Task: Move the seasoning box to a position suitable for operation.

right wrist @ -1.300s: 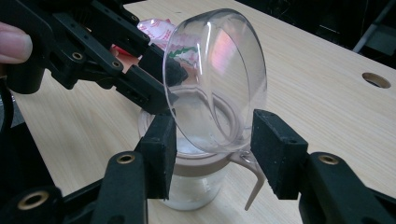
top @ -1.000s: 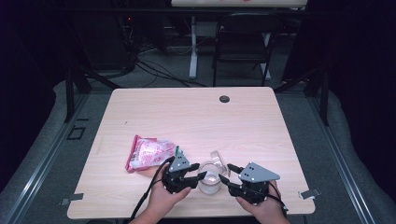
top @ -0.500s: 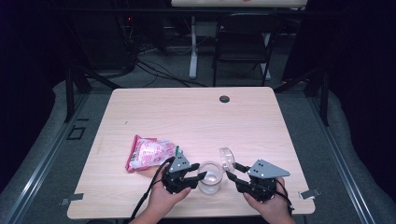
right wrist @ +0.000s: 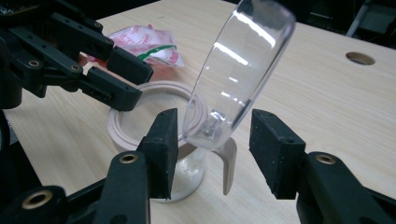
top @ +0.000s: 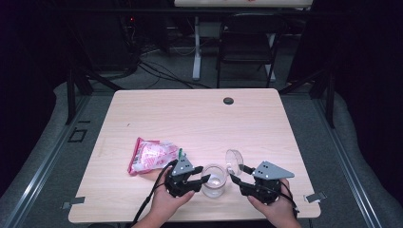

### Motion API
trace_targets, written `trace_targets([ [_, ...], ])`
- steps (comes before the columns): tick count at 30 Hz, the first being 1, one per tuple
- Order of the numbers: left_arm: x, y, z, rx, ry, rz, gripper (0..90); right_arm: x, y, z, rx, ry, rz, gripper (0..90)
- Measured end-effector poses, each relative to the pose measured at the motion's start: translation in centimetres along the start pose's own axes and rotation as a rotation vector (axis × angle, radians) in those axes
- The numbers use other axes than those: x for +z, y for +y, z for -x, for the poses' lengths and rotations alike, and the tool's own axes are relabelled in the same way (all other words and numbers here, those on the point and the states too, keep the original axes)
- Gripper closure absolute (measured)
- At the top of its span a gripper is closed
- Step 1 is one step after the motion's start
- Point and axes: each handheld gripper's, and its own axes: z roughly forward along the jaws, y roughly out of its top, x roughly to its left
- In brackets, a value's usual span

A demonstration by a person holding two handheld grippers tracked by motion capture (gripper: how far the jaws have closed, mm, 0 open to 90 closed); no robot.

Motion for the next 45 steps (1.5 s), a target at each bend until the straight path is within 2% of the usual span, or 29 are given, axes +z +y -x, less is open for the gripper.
trace_targets([
  [13,0.0,0.0,0.0,-0.006,0.000,0.002,58.6,0.9,-0.5,-0.1,0.017,-0.003,-0.040,54.2],
  [26,0.0,-0.1,0.0,-0.003,0.003,0.008,58.6,1.3,-0.8,0.2,0.047,-0.001,-0.045,56.9],
  [45,0.2,-0.2,-0.1,-0.011,0.000,0.015,58.5,2.4,-1.1,-0.2,0.053,-0.001,-0.064,69.3],
])
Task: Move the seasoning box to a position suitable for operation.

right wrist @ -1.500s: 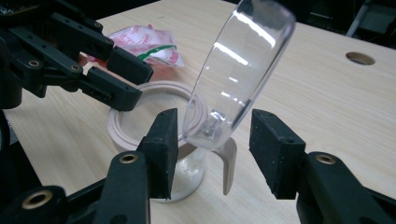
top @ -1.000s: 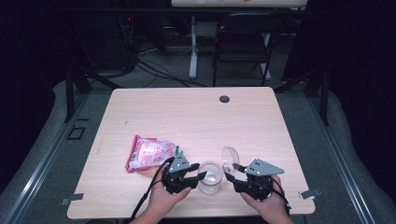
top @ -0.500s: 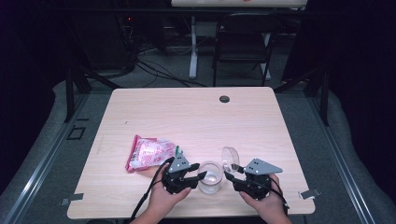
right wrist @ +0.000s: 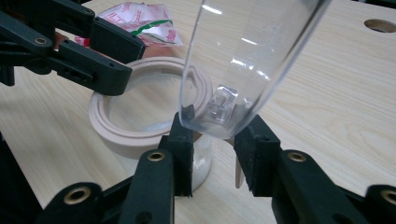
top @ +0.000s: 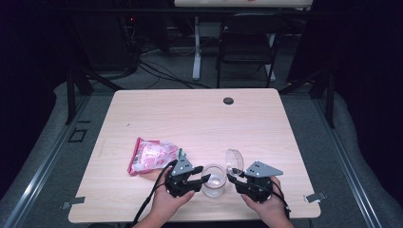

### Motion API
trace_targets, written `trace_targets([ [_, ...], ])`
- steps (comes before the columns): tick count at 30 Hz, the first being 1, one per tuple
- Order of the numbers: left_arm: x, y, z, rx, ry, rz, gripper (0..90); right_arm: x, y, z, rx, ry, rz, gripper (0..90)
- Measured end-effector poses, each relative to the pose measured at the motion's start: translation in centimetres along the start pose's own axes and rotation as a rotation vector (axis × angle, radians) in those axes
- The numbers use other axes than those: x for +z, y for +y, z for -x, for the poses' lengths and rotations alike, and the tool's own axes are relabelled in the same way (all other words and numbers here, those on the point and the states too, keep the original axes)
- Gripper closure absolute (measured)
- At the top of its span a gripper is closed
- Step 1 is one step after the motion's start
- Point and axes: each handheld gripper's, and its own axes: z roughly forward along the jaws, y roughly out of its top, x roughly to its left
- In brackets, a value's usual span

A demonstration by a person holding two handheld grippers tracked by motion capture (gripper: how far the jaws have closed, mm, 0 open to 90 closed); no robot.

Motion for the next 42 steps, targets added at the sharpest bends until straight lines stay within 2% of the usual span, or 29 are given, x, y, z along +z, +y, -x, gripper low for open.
trace_targets([
  [6,0.1,0.0,0.0,-0.004,-0.004,0.003,57.7,0.2,0.0,0.1,0.001,-0.007,-0.001,70.8],
  [8,0.2,0.0,-0.1,-0.018,-0.010,0.006,56.8,0.3,0.0,0.3,0.012,-0.006,0.003,70.7],
  [15,0.2,0.1,-0.1,-0.025,-0.024,0.003,56.2,0.6,0.1,1.1,0.056,-0.008,0.001,72.2],
  [27,0.5,0.2,-0.1,-0.042,-0.032,0.018,55.1,1.5,0.5,2.0,0.083,-0.008,0.010,74.1],
  [31,0.5,0.2,-0.1,-0.050,-0.029,0.028,55.0,1.7,0.6,2.3,0.077,-0.006,0.014,73.6],
  [36,-0.4,0.4,-0.2,-0.054,-0.027,0.078,53.0,2.0,0.6,2.8,0.049,0.011,0.025,72.3],
  [42,-1.2,0.2,-0.8,-0.061,0.002,0.076,52.1,2.2,0.7,3.2,0.039,0.026,0.032,74.0],
])
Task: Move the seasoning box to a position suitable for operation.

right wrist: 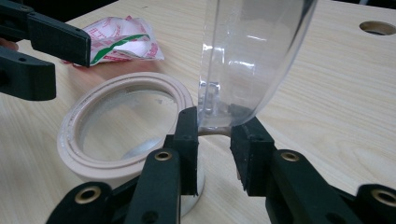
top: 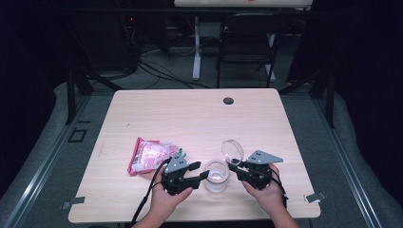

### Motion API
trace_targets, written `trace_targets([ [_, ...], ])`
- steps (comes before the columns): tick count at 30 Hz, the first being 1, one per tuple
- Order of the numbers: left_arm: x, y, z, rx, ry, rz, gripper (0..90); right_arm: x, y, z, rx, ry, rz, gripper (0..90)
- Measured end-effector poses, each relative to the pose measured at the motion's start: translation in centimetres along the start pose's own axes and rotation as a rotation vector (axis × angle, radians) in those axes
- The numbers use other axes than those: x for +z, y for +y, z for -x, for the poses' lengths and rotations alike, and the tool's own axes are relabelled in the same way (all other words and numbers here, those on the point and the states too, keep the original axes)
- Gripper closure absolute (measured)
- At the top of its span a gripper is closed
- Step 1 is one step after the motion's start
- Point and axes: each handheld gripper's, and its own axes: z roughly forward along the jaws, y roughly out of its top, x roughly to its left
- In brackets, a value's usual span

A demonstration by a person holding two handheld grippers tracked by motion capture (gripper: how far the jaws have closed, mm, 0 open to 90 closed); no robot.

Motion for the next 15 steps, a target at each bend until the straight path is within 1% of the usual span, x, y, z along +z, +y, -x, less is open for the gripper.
trace_targets([
  [1,-0.2,-0.2,-0.2,-0.004,0.014,-0.006,52.0,0.1,0.1,0.1,-0.011,0.002,-0.001,74.5],
  [6,-0.7,-0.5,-0.5,-0.011,0.031,-0.007,51.8,0.4,0.3,0.4,-0.028,0.010,-0.002,73.6],
  [7,-0.8,-0.6,-0.6,-0.019,0.037,0.003,51.8,0.4,0.3,0.4,-0.028,0.010,-0.002,73.6],
  [9,-1.1,-0.6,-0.9,-0.019,0.046,0.000,51.6,0.5,0.4,0.6,-0.043,0.008,0.000,72.9],
  [10,-1.2,-0.6,-0.9,-0.028,0.050,0.007,51.6,0.6,0.4,0.7,-0.049,0.008,0.003,72.5],
  [11,-1.3,-0.6,-1.0,-0.026,0.055,0.007,51.5,0.7,0.4,0.8,-0.051,0.009,0.004,71.6],
  [12,-1.4,-0.6,-1.1,-0.029,0.057,0.004,51.5,0.7,0.4,1.0,-0.054,0.003,0.006,68.8],
  [14,-1.6,-0.7,-1.3,-0.029,0.064,0.010,51.3,0.7,0.4,1.0,-0.049,0.001,0.009,67.0],
  [15,-1.8,-0.7,-1.4,-0.027,0.069,0.003,51.2,0.7,0.3,1.0,-0.030,0.017,0.004,64.5],
])
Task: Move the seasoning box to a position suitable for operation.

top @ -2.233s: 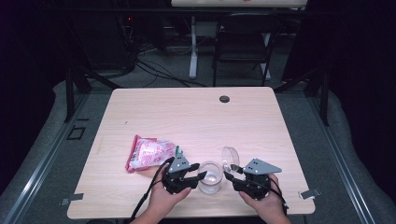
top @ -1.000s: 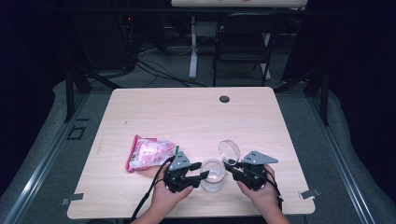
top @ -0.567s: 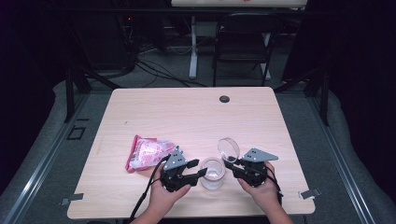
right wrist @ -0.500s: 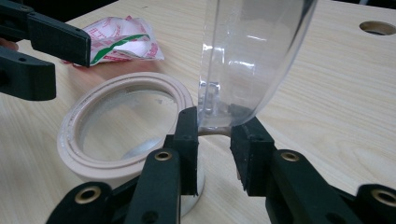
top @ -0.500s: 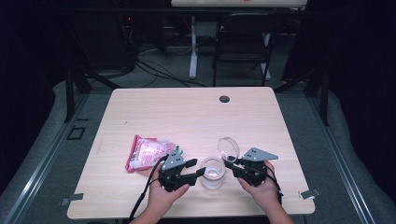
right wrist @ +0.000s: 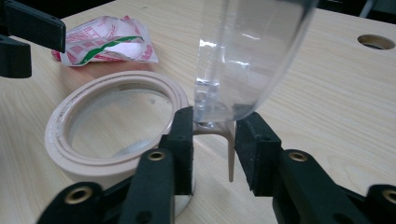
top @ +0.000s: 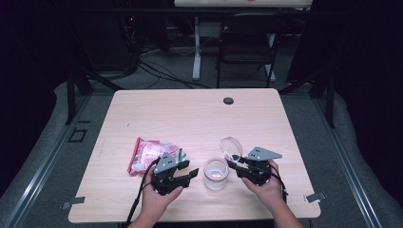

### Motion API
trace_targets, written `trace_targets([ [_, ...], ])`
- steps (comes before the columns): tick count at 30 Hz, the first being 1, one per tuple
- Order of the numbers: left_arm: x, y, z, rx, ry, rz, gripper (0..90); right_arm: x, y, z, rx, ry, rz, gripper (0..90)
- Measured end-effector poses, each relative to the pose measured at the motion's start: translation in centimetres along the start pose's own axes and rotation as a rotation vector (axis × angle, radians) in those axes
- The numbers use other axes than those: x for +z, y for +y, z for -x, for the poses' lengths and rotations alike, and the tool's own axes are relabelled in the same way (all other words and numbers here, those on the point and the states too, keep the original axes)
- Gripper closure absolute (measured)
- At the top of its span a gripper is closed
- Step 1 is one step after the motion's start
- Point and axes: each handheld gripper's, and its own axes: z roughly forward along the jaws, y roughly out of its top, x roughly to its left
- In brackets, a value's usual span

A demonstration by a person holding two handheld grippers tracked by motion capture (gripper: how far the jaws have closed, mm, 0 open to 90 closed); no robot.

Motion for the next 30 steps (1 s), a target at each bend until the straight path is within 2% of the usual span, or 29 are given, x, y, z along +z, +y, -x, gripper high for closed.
trace_targets([
  [2,-0.2,-0.1,-0.2,-0.002,0.010,0.003,51.2,0.0,-0.1,-0.1,-0.002,-0.004,-0.003,65.1],
  [4,-0.5,-0.1,-0.5,-0.009,0.016,0.008,51.1,-0.2,-0.5,-0.2,-0.012,-0.002,-0.031,66.5],
  [7,-0.9,-0.2,-0.9,-0.012,0.023,0.007,51.1,-0.3,-0.8,-0.2,-0.002,0.008,-0.043,66.7],
  [11,-1.5,-0.3,-1.5,-0.027,0.038,0.019,51.1,-0.4,-1.1,-0.1,0.003,-0.010,-0.071,70.0],
  [14,-1.7,-0.3,-1.8,-0.031,0.045,0.034,51.1,0.2,-1.3,0.1,0.017,-0.042,-0.098,73.6],
  [17,-1.9,-0.3,-2.1,-0.037,0.055,0.034,51.1,0.6,-1.3,0.3,0.032,-0.056,-0.097,74.5],
  [20,-2.2,-0.3,-2.3,-0.041,0.064,0.034,51.1,1.3,-1.6,0.7,0.052,-0.052,-0.116,76.1],
  [24,-2.6,-0.4,-2.7,-0.056,0.080,0.050,51.1,1.8,-1.6,0.7,0.040,-0.052,-0.132,79.9],
  [26,-2.9,-0.5,-3.1,-0.061,0.094,0.055,51.1,2.1,-1.5,0.9,0.050,-0.047,-0.132,83.5],
  [30,-3.3,-0.6,-3.3,-0.062,0.107,0.056,51.2,2.3,-1.5,1.0,0.055,-0.037,-0.129,84.3],
])
